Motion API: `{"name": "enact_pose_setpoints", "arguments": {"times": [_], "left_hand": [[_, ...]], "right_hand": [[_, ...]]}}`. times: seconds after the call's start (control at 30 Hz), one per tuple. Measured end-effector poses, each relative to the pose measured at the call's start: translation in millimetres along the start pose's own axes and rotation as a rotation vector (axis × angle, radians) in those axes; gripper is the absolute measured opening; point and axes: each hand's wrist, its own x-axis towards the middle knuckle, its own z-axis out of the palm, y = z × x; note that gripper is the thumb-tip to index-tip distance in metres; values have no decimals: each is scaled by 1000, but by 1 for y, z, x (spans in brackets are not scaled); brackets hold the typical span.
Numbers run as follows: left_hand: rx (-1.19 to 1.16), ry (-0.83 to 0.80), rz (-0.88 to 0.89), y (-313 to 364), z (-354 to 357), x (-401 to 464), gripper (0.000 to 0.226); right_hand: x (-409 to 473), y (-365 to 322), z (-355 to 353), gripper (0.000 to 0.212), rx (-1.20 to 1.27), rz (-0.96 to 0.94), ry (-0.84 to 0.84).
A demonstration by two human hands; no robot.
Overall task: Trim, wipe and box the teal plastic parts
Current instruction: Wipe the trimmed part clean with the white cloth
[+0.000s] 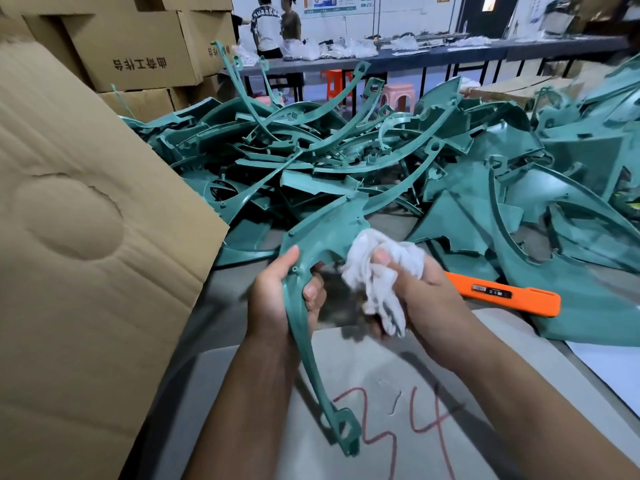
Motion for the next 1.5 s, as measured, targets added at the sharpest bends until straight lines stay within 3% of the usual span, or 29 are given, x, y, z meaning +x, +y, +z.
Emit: {"name": "enact_pose_setpoints", "arguments": {"times": [0.1, 0.2, 0.3, 0.37, 0.57, 0.7, 0.83, 0.9, 0.97, 1.03, 1.07, 1.13, 1.2, 1.27, 1.4, 1.5], "left_hand": [[-98, 9, 10, -1, -1, 0, 23], [-80, 33, 0, -6, 2, 0, 23], [-4, 83, -4, -18, 10, -1, 19], [56, 114, 17, -25, 13, 0, 15], [167, 172, 101, -29, 10, -2, 16], [128, 220, 42, -31, 14, 0, 20], [-26, 138, -85, -28, 11, -2, 17], [-72, 110, -131, -26, 9, -1, 21], [-137, 107, -175, -21, 6, 1, 29], [-250, 106, -213, -14, 3, 4, 41], [-296, 104, -225, -13, 0, 7, 47], [-305, 118, -245, -14, -2, 8, 47], [-218, 107, -246, -23, 3, 7, 43], [-91, 40, -248, -35, 13, 4, 52], [29, -56, -262, -44, 19, 1, 52], [311, 17, -160, -46, 17, 0, 48]], "right_hand": [[10, 7, -6, 30, 65, 11, 387], [16, 6, -18, 31, 124, 15, 557], [16, 7, -14, 43, 251, 41, 360], [12, 9, -5, 42, 210, 40, 226], [12, 16, 3, 51, 39, -142, 90], [13, 23, 5, 55, -20, -179, 90], [11, 20, 8, 53, -39, -173, 88], [11, 17, 9, 47, -211, -174, 179], [11, 15, 6, 42, -544, -236, 327], [9, 12, 2, 53, -881, -373, 395], [9, 13, 1, 54, -906, -397, 415], [10, 15, 0, 38, -668, -319, 414], [9, 12, 5, 12, -351, -193, 281], [6, 10, 9, 14, -155, -104, 139], [3, 5, 1, 17, -87, -154, 152], [7, 1, -4, 10, -100, -205, 305]]}}
